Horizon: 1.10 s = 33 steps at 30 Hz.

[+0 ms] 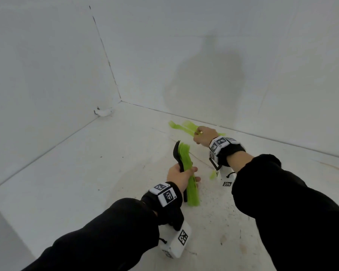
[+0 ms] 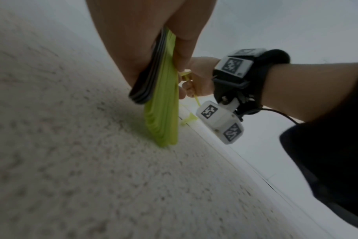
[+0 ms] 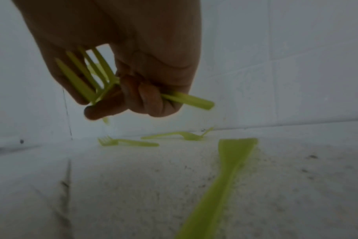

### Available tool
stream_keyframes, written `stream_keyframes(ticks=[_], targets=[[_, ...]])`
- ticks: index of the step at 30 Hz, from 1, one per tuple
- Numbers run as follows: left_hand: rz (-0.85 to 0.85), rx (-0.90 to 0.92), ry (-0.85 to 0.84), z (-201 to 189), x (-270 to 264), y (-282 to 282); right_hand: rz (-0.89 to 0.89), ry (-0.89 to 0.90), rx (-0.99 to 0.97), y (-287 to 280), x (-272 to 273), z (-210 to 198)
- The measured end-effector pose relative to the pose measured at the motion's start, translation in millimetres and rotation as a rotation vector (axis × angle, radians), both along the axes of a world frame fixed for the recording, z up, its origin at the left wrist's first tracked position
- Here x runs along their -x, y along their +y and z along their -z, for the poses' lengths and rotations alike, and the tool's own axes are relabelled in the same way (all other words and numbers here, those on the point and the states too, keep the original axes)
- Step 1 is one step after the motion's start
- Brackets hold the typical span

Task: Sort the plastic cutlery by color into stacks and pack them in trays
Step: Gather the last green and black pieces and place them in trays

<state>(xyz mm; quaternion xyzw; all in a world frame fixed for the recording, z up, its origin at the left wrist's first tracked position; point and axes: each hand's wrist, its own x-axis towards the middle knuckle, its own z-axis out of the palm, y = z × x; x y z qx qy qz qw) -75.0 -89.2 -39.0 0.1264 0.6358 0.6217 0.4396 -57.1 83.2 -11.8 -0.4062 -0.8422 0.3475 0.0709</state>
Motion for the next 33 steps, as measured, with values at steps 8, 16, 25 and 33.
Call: stream_keyframes(ticks=[8, 16, 25, 33], targets=[[-0.002, -0.065, 0.075, -9.8, -6.9, -9.5, 0.058, 0.14, 0.311, -28.9, -65.5, -44.1], [-0.025, -0.107, 0.132, -15.9, -16.0, -18.5, -0.179, 0.188, 0.461, -66.4, -111.5, -43.9], [-0.014, -0.106, 0.196, -12.7, -28.8, -21.6, -0.035, 0.147, -0.008, -108.3, -115.1, -36.9], [0.059, -0.099, 0.288, -12.9, -42.1, -17.9, 0.243, 0.329, 0.111, -118.0, -114.1, -22.8]])
